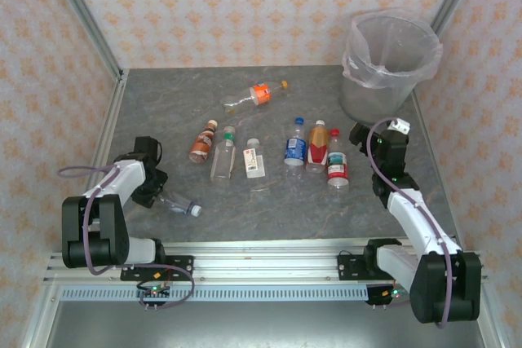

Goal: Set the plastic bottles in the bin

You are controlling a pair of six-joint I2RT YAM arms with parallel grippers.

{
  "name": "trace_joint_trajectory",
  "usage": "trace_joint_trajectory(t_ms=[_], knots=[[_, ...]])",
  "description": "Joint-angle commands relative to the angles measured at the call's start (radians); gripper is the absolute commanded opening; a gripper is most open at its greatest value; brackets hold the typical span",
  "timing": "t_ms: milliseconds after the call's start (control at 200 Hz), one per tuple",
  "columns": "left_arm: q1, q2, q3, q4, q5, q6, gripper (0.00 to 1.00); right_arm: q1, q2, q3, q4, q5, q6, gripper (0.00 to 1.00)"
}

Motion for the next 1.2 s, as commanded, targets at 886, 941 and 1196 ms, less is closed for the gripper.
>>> trace_joint_trajectory(t_ms=[886, 941, 1196], knots=[[-0.469, -0.255, 0.359, 0.250, 0.180, 0.311, 0.46, 0.257, 0.048, 0.003, 0.106, -0.387, 0.319, 0.99], [-0.493, -0.222, 0.381, 0.288, 0.221, 0.310, 0.46, 0.280, 0.062, 0.005, 0.133, -0.408, 0.325, 0.99], [-0.596, -0.060, 0.503, 0.382, 0.368, 0.356, 0.46, 0.401, 0.161, 0.004, 0.362, -0.479, 0.414, 0.99]])
